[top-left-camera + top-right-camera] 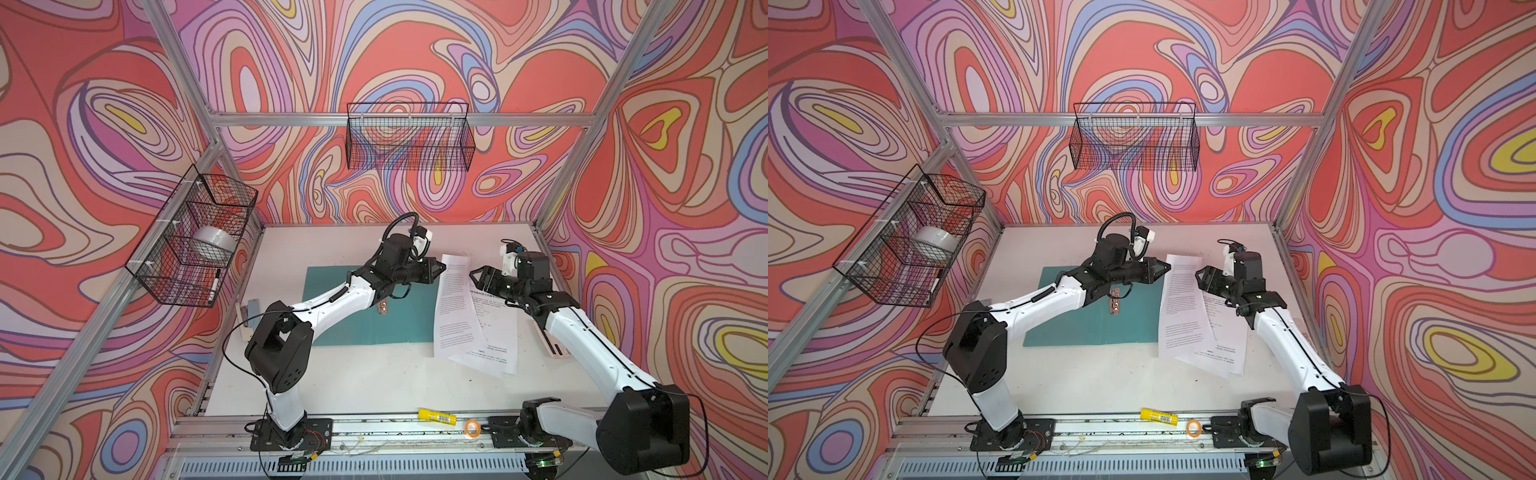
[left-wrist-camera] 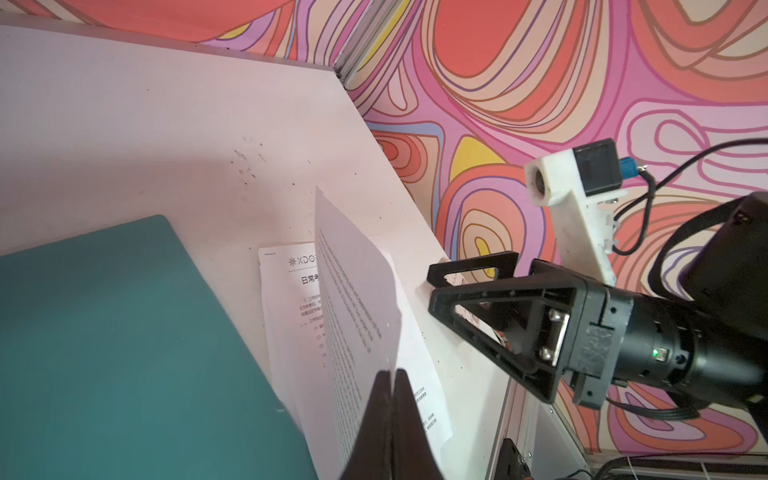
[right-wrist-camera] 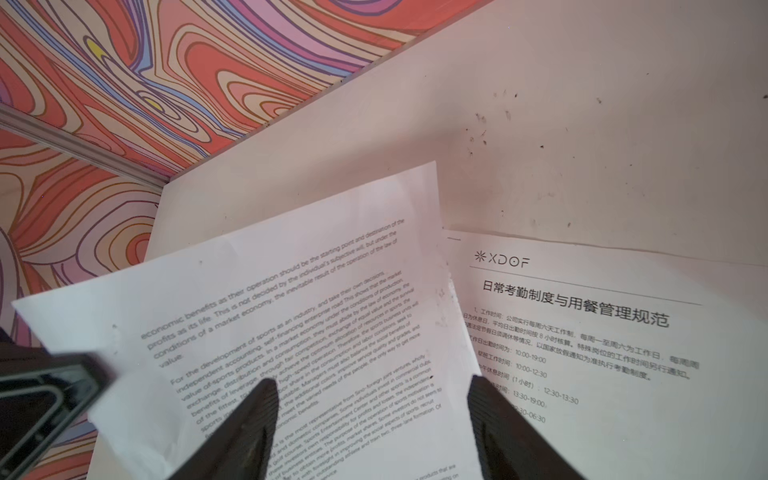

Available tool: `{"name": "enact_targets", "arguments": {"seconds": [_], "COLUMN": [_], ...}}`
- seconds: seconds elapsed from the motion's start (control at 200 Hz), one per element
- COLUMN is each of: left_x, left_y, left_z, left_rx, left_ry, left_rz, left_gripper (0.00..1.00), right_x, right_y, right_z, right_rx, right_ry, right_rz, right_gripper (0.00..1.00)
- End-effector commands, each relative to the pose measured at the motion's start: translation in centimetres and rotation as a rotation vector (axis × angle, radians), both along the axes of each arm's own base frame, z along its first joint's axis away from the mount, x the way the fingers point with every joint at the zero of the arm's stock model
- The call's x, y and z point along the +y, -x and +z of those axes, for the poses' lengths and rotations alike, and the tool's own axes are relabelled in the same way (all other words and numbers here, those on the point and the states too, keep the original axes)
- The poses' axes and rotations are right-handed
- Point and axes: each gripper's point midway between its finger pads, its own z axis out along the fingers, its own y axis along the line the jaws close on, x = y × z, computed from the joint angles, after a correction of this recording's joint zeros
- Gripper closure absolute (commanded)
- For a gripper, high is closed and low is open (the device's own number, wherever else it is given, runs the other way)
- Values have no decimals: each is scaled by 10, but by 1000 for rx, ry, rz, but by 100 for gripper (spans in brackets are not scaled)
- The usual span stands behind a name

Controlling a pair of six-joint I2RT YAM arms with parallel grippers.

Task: Put the files into the folder

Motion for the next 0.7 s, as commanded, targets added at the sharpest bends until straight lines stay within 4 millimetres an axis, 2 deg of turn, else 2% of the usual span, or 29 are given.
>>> {"name": "enact_targets", "arguments": {"seconds": [0.0, 0.125, 0.235, 0.531, 0.691], "left_x": [17, 31, 36, 41, 45], "left_y": [12, 13, 19, 46, 65], "left_z": [20, 35, 48, 118, 156], "left_rx": [-39, -66, -86, -134, -146], "left_ry": [-41, -43, -34, 58, 160], "left_rz": [-37, -33, -54, -124, -167], "left_gripper": [100, 100, 100, 100, 100], "right_x": [11, 21, 28, 45, 60], "right_y": [0, 0, 5, 21, 32], "right_z": [9, -6, -17, -8, 10], "right_rx": [-75, -74, -113, -217, -284], "right_ry": [-57, -127, -203, -337, -425], "right_rz": [59, 99, 112, 201, 314], "right_gripper": [22, 23, 23, 23, 23]}}
